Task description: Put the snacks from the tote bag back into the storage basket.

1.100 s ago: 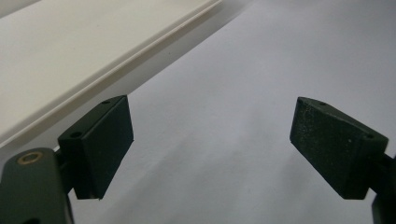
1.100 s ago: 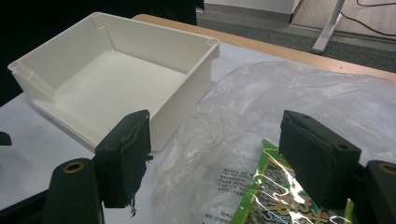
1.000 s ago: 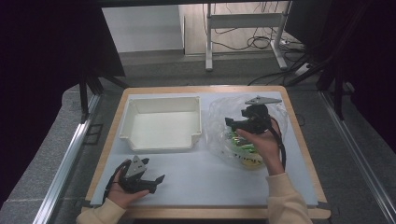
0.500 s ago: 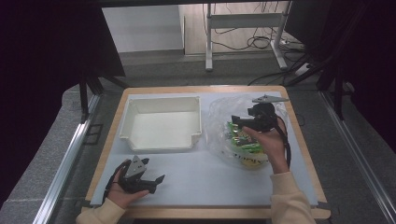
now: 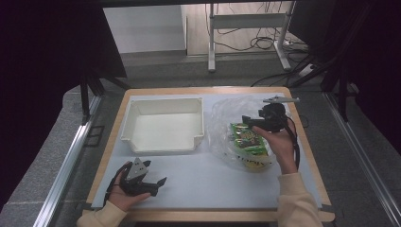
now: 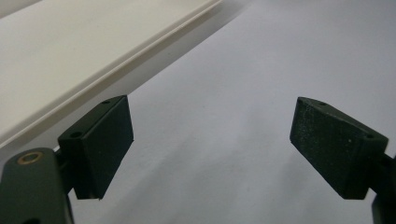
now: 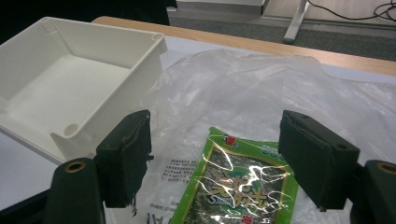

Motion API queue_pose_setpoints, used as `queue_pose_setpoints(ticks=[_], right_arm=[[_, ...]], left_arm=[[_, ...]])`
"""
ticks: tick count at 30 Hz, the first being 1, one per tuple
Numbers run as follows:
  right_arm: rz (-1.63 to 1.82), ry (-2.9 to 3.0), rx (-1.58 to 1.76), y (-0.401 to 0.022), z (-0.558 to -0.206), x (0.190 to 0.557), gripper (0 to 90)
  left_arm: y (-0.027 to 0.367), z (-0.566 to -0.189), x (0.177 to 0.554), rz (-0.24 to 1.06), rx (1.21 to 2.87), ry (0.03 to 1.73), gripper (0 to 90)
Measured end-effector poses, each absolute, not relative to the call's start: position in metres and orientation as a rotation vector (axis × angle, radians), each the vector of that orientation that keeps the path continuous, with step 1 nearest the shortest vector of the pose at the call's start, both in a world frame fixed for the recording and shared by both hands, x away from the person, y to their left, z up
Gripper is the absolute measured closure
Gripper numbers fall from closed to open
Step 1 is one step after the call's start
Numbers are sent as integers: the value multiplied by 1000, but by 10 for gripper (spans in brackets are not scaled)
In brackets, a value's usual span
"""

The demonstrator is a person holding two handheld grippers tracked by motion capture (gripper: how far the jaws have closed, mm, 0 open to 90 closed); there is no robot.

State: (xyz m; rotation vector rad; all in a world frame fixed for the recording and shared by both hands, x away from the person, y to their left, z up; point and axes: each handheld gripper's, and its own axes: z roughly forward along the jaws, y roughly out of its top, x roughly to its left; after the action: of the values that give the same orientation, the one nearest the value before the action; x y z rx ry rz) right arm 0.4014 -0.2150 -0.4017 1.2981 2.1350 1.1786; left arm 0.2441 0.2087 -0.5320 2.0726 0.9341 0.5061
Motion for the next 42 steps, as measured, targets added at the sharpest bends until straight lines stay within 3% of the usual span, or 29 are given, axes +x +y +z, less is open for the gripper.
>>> queue_pose_setpoints(ticks=[42], right_arm=[[1010,2194,1455,-233,-431,421,313]], left_arm=[[211,-532,243,495,2065,928,132]])
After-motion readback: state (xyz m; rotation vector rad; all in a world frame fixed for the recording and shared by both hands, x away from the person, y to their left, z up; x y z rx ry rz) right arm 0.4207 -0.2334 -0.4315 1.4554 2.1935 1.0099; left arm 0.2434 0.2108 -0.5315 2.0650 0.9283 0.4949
